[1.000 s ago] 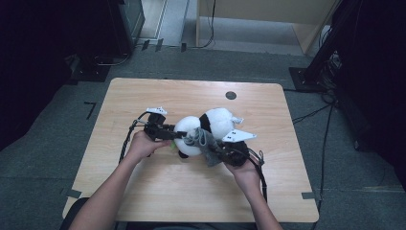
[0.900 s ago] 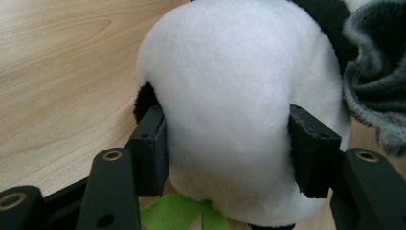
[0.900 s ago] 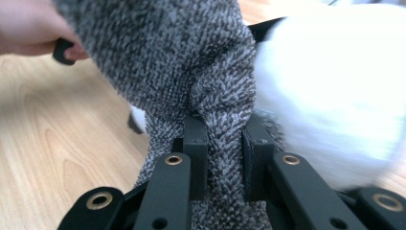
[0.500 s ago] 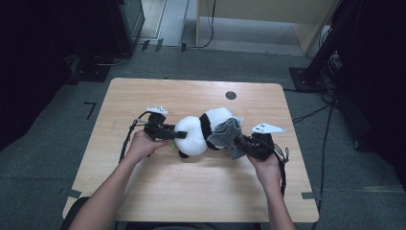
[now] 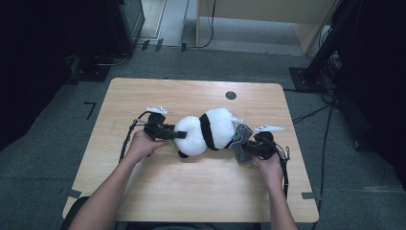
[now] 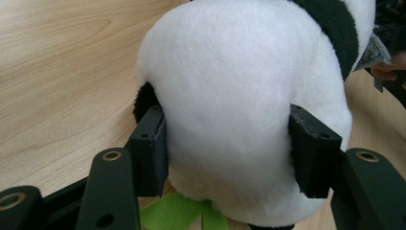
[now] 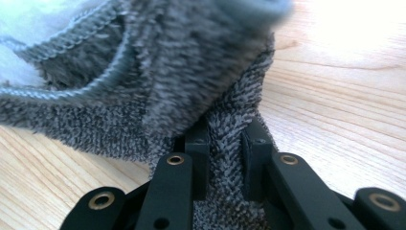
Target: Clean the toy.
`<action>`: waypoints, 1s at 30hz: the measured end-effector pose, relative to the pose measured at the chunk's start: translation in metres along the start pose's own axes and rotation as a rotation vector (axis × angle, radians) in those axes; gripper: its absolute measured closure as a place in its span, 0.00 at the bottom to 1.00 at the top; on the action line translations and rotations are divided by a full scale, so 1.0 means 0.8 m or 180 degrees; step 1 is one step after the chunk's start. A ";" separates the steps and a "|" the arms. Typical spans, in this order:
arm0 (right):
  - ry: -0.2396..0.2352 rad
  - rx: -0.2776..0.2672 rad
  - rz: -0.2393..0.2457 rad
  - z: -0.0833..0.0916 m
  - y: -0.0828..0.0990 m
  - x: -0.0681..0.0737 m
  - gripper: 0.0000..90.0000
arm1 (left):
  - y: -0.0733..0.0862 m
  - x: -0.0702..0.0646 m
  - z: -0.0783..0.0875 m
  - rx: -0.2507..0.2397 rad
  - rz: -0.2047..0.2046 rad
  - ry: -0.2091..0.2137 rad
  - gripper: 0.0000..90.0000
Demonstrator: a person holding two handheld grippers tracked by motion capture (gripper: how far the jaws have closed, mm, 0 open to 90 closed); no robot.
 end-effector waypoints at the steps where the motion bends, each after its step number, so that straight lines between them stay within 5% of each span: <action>1: 0.0011 -0.0010 -0.0023 0.003 -0.001 -0.002 0.87 | 0.000 0.000 0.000 0.0005 -0.0001 0.0002 0.45; 11: 0.0181 -0.0592 -0.0171 0.060 -0.029 -0.018 0.88 | 0.000 0.000 0.000 0.0004 -0.0008 0.0005 0.45; 14: 0.0118 -0.0807 -0.0206 0.079 -0.042 -0.012 0.88 | 0.000 0.000 0.000 0.0001 -0.0001 0.0015 0.45; 22: -0.0080 -0.1022 0.0224 0.096 -0.075 0.056 0.88 | 0.000 -0.001 0.000 0.0000 0.0004 -0.0005 0.45; 30: -0.0355 -0.0729 0.0599 0.048 -0.066 0.122 0.88 | 0.000 -0.001 -0.001 0.0000 0.0016 -0.0009 0.45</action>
Point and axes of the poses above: each handheld gripper's, and its own axes: z roughly backward along the jaws, y roughly out of its underside, x roughly to its left, the point moved 8 cm from there along -z, roughly forward along the jaws, and after that the axes turned 1 degree about z, right-handed, at the moved point
